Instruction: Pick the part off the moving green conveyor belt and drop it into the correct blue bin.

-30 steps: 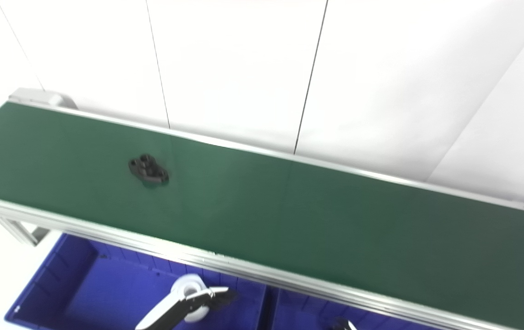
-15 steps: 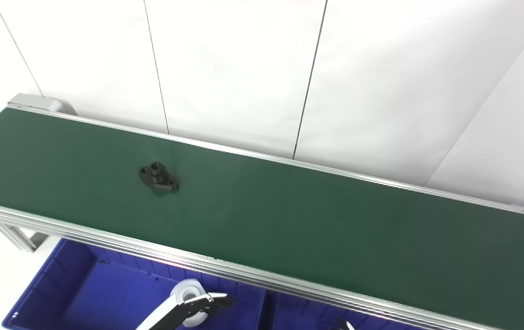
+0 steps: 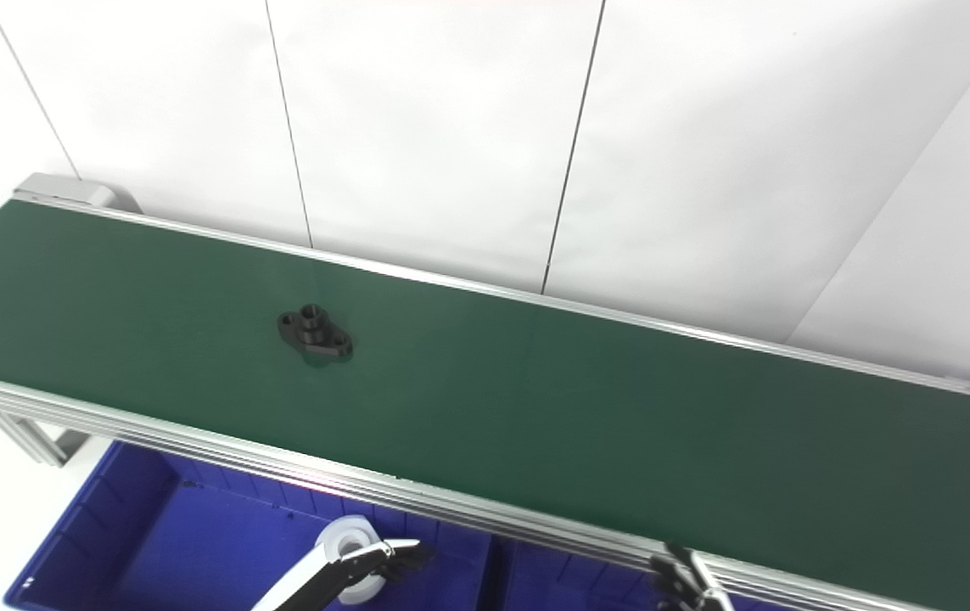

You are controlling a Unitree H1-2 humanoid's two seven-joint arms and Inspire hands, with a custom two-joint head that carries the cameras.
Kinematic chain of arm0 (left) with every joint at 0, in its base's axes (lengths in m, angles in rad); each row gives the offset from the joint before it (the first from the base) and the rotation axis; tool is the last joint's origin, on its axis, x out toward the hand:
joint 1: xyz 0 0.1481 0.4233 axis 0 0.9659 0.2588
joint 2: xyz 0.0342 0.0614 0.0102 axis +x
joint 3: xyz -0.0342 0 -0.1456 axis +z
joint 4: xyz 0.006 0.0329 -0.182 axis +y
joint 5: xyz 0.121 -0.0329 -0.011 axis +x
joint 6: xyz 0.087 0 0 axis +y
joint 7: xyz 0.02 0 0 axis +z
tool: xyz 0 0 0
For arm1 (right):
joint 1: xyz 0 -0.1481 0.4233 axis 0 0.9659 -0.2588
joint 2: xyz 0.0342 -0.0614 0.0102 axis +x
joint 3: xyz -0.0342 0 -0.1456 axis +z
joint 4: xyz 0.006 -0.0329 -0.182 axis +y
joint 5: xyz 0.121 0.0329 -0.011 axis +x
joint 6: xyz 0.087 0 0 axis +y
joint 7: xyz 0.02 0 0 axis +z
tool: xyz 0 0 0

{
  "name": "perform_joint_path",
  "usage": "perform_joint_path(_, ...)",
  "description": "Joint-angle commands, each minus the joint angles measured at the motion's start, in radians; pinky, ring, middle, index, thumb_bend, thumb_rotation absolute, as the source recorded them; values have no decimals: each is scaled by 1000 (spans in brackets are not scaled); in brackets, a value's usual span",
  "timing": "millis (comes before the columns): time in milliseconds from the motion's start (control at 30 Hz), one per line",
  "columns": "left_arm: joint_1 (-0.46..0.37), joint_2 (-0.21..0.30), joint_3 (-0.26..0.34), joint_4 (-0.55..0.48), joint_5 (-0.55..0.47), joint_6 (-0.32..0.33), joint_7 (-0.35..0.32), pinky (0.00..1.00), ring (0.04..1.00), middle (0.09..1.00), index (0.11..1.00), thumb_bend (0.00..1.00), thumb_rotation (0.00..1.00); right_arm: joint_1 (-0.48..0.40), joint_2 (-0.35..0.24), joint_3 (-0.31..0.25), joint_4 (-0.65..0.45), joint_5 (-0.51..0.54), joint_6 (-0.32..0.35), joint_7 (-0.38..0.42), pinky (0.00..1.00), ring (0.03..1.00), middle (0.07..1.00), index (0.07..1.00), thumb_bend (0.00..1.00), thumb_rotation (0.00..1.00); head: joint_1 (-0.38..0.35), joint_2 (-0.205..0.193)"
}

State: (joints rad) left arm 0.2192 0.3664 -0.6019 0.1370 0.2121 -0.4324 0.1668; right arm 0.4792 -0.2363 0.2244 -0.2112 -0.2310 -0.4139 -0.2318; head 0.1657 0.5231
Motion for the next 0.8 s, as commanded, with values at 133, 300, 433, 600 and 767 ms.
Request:
perform_joint_path(133, -17, -4, 2, -12, -6, -38, 16, 751, 813, 844, 828, 927, 234, -53, -22, -67, -80, -45, -56, -43, 679, 756, 798, 873, 926, 287, -15, 12)
perform_joint_path(300, -28, -4, -7, -7, -5, -38, 23, 760, 820, 850, 838, 919, 239, -117, -17, -118, -96, -53, -41, 7, 703, 754, 807, 868, 915, 312, -28, 22)
perform_joint_path(433, -35, -4, -9, 1, -4, -38, 28, 769, 824, 853, 842, 924, 242, -170, -8, -140, -117, -46, -4, 54, 739, 788, 834, 867, 896, 316, -76, 37)
perform_joint_path(600, -38, -3, -6, 7, -9, -38, 25, 793, 836, 858, 849, 935, 248, -228, 20, -177, -170, -142, 120, 103, 751, 774, 814, 860, 900, 390, -93, 62)
perform_joint_path(767, -41, 7, -9, -4, -12, -38, 30, 811, 842, 865, 862, 928, 229, -289, 38, -183, -215, -160, 224, 168, 750, 778, 805, 854, 893, 369, -163, 97)
